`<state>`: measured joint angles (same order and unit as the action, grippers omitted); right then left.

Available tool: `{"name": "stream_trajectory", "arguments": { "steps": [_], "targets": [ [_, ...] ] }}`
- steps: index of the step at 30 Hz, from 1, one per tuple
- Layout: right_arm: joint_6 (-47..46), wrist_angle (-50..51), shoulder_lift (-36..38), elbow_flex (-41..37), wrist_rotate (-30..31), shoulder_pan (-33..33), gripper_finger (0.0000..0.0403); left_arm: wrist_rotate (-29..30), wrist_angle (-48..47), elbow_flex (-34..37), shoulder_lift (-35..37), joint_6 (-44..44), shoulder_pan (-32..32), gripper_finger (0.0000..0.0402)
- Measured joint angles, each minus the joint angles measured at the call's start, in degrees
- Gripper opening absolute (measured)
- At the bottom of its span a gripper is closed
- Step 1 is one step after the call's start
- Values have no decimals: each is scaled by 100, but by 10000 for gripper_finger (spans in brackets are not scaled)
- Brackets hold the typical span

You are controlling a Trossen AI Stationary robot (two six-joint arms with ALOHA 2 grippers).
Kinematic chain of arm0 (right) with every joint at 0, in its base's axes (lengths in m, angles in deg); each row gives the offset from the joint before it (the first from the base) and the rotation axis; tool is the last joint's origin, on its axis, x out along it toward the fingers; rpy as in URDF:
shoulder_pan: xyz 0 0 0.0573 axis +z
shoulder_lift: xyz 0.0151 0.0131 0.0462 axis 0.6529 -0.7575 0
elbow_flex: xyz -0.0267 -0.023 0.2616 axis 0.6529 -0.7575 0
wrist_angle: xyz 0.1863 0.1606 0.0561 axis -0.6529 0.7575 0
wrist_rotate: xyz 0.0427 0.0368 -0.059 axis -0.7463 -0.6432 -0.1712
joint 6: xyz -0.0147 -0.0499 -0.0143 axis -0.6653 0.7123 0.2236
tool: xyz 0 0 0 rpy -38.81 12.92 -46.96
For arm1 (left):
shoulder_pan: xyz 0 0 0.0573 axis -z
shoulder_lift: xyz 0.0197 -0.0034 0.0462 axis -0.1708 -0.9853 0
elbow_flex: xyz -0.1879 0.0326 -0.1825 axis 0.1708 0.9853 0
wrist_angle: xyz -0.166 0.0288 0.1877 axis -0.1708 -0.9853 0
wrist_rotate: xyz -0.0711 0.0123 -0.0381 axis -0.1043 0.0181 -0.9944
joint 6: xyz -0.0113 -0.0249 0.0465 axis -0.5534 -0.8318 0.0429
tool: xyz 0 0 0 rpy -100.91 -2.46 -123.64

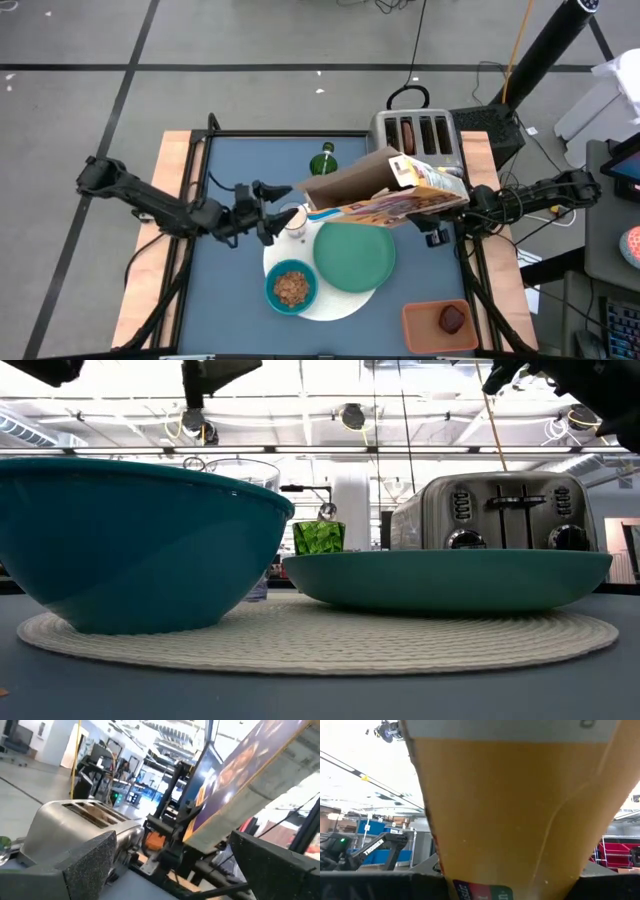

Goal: Arrange a breakfast setting
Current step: Pour the cereal from the cereal box into the blue bowl

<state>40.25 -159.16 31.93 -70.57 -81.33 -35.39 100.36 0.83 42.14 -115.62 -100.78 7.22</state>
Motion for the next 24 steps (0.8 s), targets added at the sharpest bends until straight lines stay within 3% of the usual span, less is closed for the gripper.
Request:
{"name": "stream_trajectory", "arguments": {
  "steps": [6, 15, 20, 24],
  "targets": [
    [-2, 0, 0, 0, 16, 0, 176, 4, 423, -301, -935, 563, -108, 395],
    [-2, -22, 0, 0, 20, 0, 176, 3, 418, -1662, -2157, 2144, -130, 395],
    [-2, -39, 0, 0, 20, 0, 176, -12, 410, -2271, -2607, 2355, -164, 395],
    [-2, -38, 0, 0, 20, 0, 176, -490, 406, -2650, -2882, 2312, -281, 395]
  ]
}}
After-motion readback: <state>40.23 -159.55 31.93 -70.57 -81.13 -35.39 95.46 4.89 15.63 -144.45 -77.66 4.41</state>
